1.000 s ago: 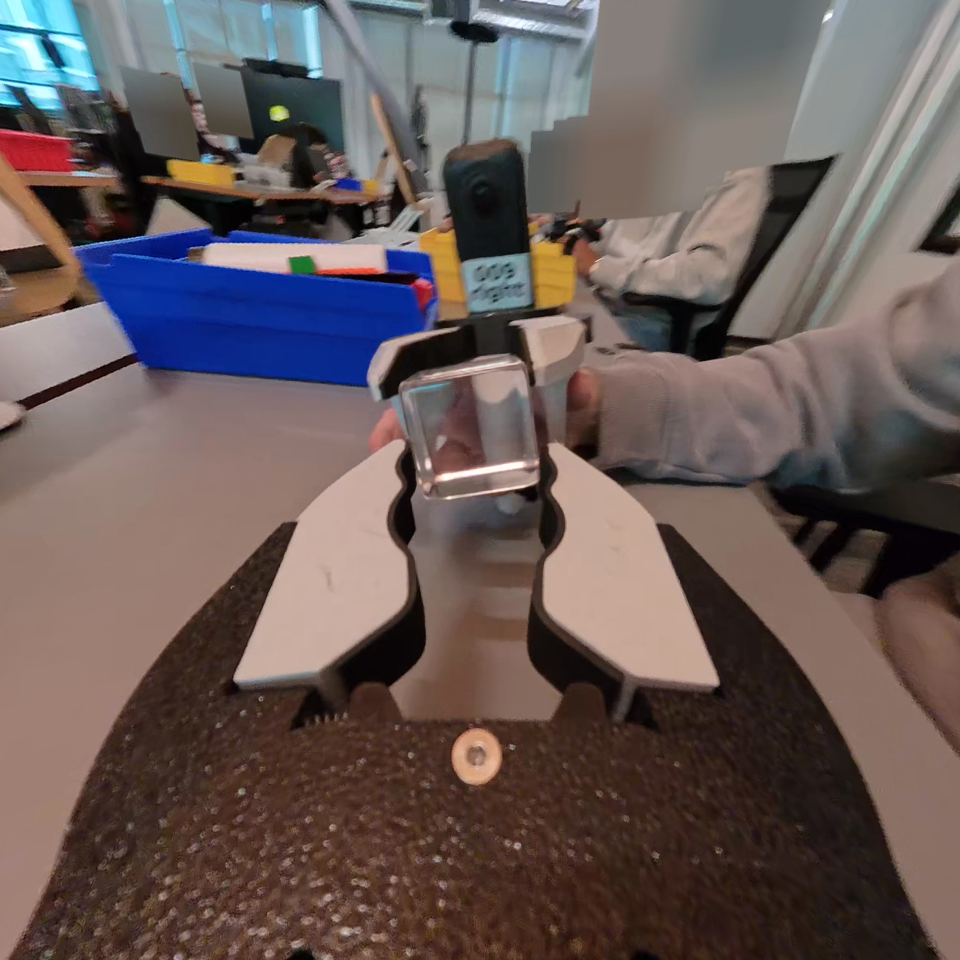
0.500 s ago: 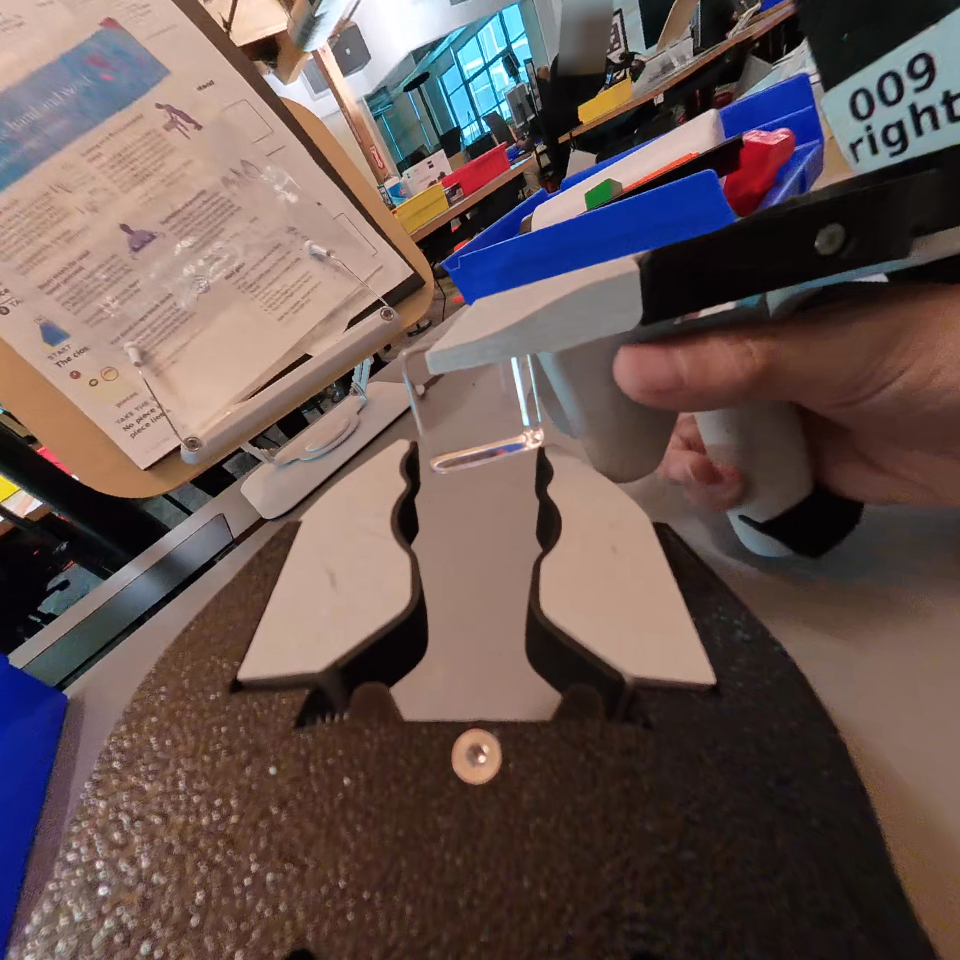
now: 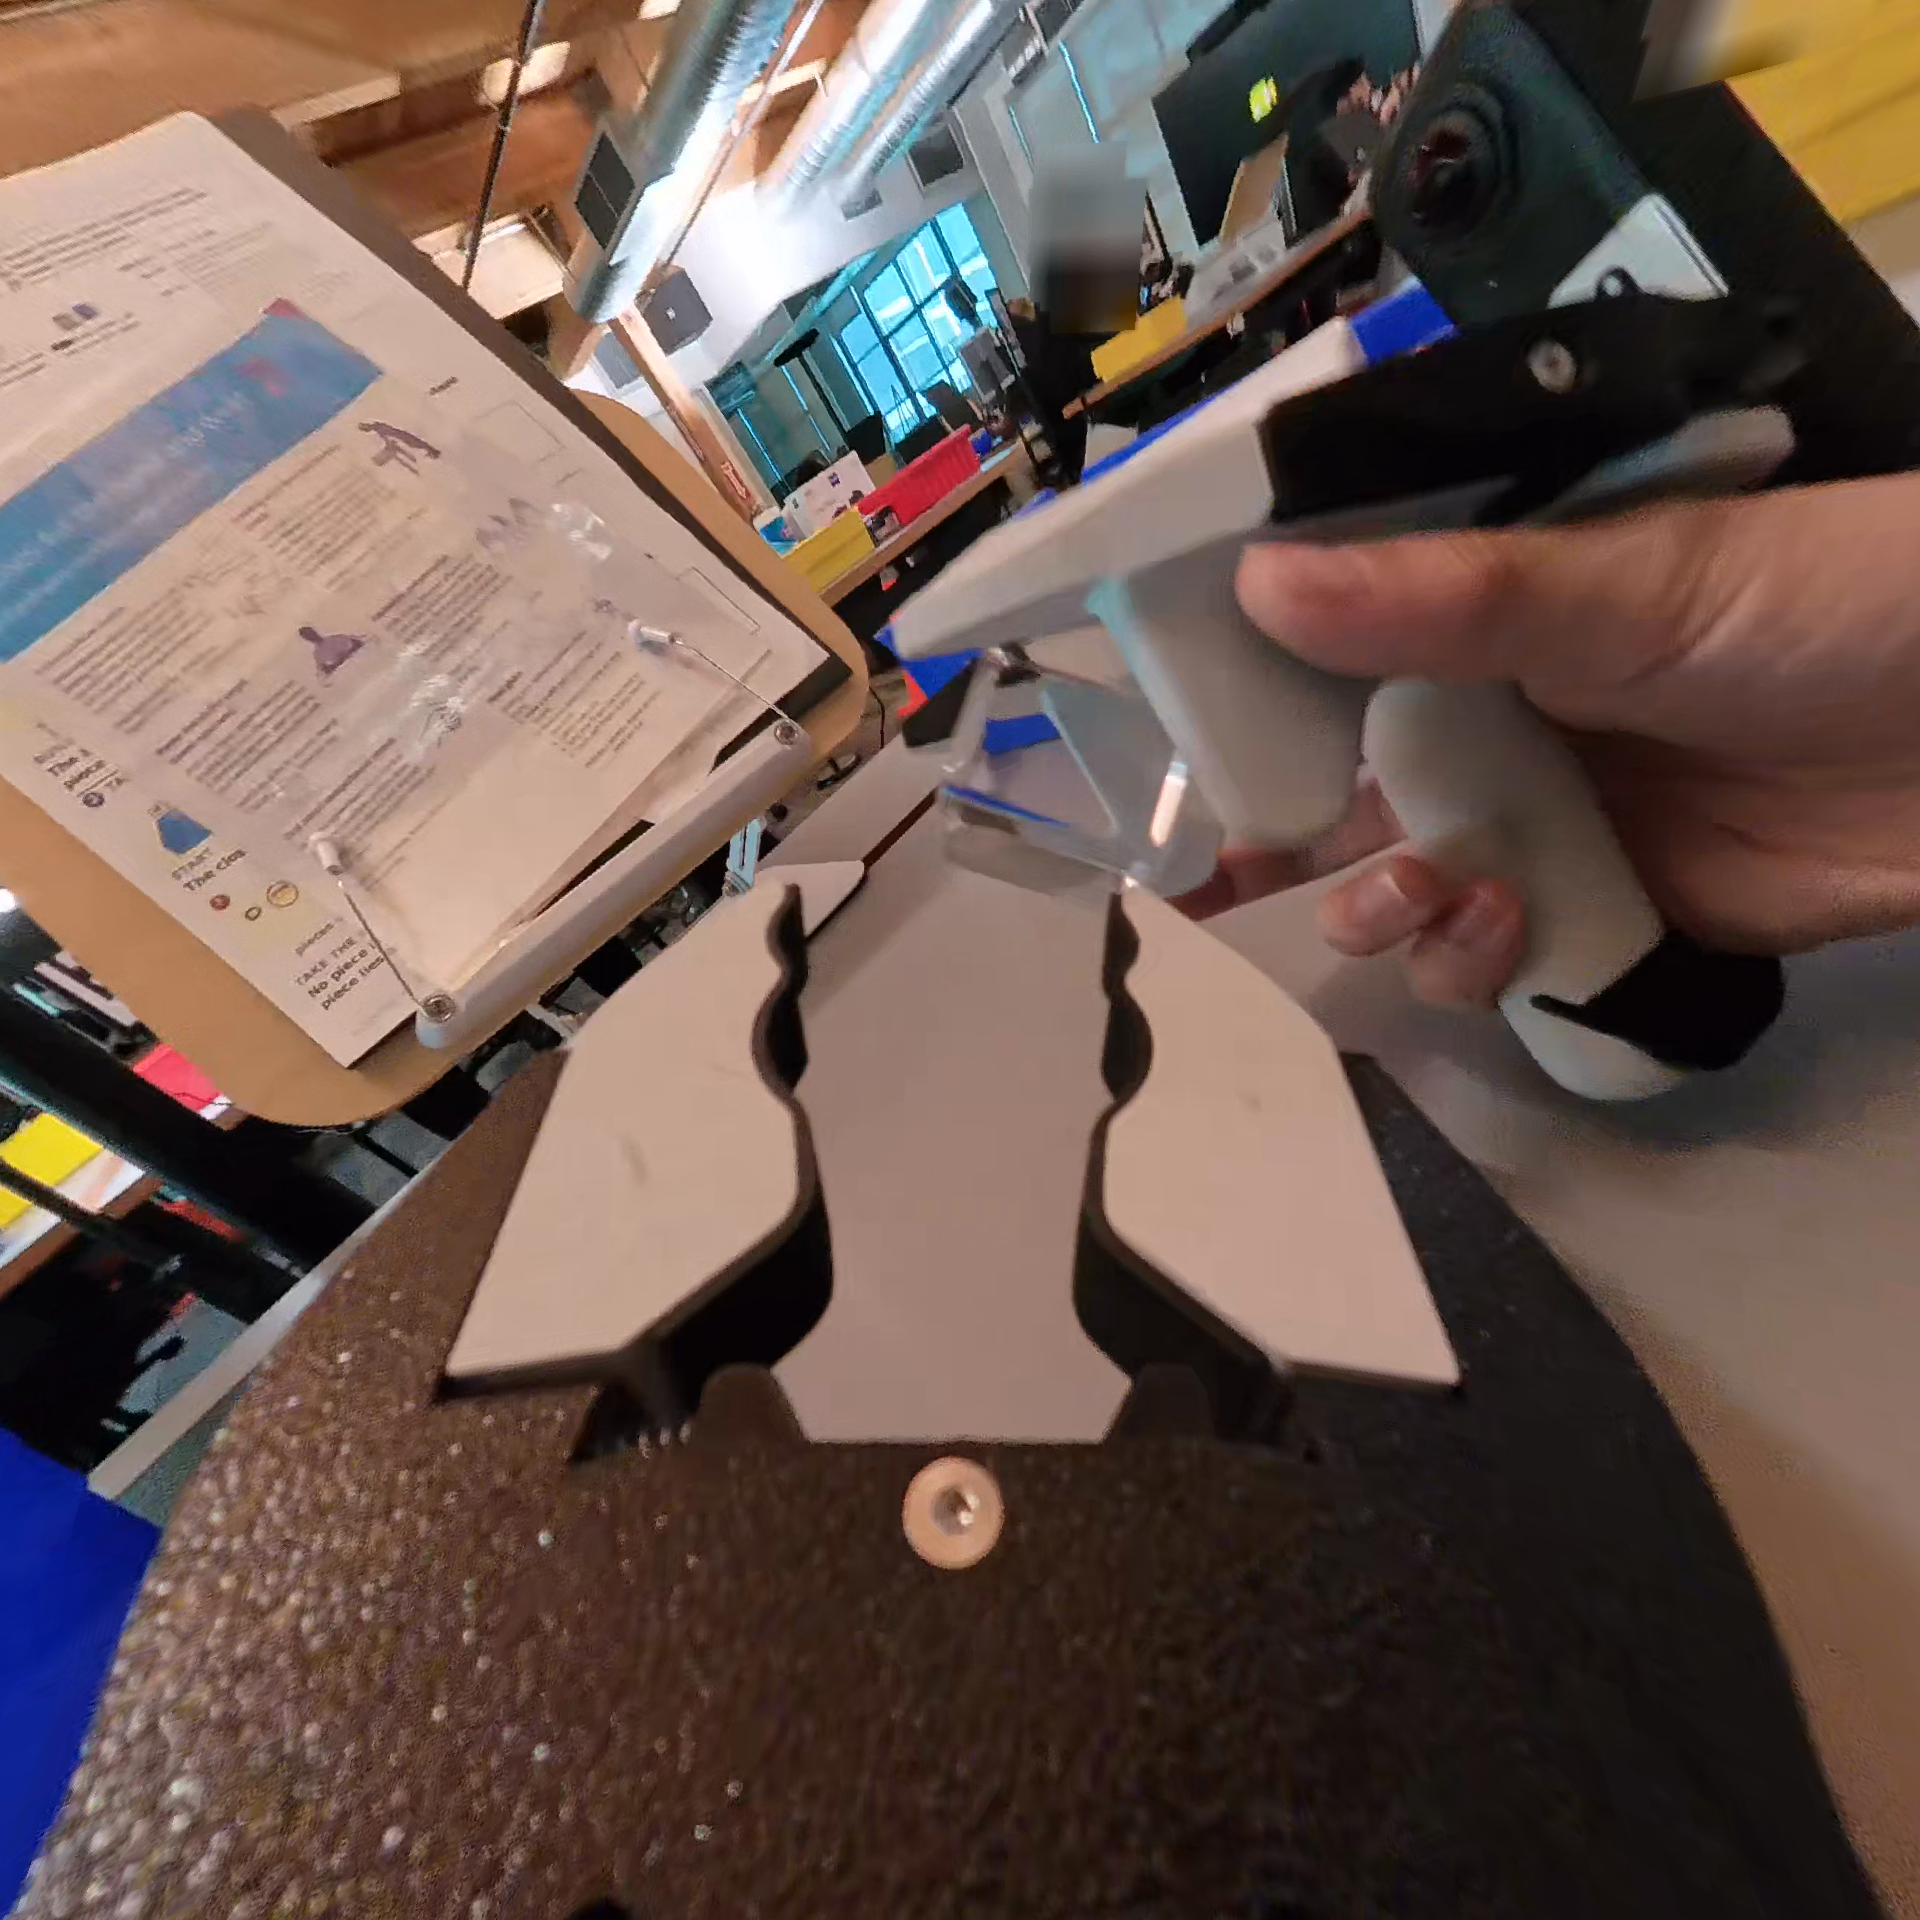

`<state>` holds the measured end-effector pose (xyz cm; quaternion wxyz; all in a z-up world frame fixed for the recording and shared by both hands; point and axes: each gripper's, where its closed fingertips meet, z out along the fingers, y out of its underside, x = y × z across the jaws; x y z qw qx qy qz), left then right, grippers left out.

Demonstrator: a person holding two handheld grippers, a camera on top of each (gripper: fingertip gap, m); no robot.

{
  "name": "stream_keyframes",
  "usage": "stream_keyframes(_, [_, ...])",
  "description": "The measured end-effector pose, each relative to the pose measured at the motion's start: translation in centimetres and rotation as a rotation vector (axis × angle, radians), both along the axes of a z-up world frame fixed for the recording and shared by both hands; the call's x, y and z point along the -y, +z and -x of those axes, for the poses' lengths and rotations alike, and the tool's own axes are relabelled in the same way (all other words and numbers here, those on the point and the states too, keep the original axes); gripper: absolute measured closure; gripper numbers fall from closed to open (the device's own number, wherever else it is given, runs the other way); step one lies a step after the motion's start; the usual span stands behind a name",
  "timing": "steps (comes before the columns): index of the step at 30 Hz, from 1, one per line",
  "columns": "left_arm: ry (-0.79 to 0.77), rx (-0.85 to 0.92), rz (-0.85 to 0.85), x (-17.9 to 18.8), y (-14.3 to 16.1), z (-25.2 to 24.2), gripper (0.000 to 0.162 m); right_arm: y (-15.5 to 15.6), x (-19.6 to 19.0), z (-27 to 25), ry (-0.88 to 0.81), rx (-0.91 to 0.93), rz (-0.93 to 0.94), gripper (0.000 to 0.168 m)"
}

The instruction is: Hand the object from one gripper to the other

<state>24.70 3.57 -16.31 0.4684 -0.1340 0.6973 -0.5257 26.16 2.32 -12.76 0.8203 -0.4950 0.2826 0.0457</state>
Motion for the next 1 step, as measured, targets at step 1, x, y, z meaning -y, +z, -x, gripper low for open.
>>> stream_keyframes(1, [-0.004,0.005,-0.028,0.38,-0.40,0.06,0.102,0.11,0.13,-0.11,0.029,-0.051,-0.054,0.123])
